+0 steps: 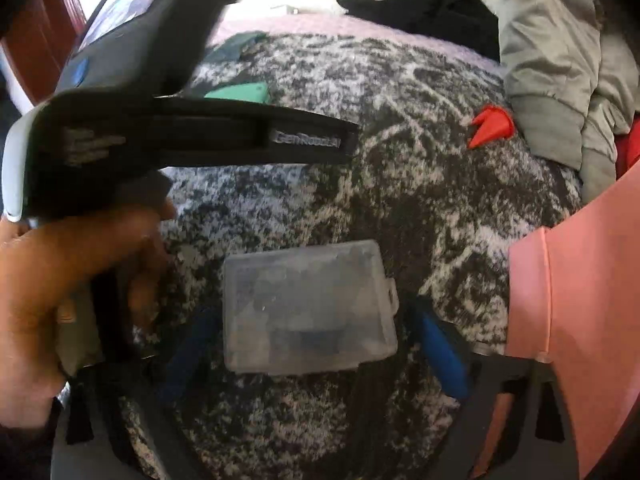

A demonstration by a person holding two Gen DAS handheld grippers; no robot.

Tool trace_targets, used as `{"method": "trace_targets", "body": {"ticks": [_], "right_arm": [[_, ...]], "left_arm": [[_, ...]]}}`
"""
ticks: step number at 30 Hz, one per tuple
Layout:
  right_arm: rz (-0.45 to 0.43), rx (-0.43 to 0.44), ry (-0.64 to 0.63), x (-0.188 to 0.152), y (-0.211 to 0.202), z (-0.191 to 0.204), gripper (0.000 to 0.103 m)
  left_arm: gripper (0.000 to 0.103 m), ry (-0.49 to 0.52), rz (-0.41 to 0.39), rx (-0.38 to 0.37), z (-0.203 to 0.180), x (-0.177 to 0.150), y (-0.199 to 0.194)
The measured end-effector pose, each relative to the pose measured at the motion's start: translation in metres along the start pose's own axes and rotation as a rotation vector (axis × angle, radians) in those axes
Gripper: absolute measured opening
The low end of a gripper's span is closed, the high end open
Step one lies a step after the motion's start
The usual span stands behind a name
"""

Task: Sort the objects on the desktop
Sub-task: 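Grasp the teal tape measure with the left tool while the right tool grasps the clear box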

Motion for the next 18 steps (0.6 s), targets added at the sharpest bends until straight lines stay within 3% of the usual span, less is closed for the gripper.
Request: {"method": "trace_targets", "body": {"ticks": [4,11,18], "right_arm": [[-0.019,0.056,0.014,0.002,-0.016,0.001,0.073],[-0.095,0.072,-0.001,-0.027,-0.072,0.025,0.073],[-0.24,0.071,-0.065,-0.087,-0.15,0.069,0.073]], "left_arm": [[0.064,-0.024,0.014,0.064,0.021,-0.022,-0.019],[0.064,-0.036,-0.055,0.208,0.063,-0.117,-0.092],[0.064,-0.085,-0.185,0.208,0.069,-0.178,-0.198]]}}
Point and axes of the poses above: each gripper's, at about its wrist camera, not at the fingertips, and y roughly the way its jaws point, z to its left, x to its top, the point moved 4 cm from there along y, roughly the way its jaws point, and after that the axes turned 10 degrees about z, right-handed, at the moved point
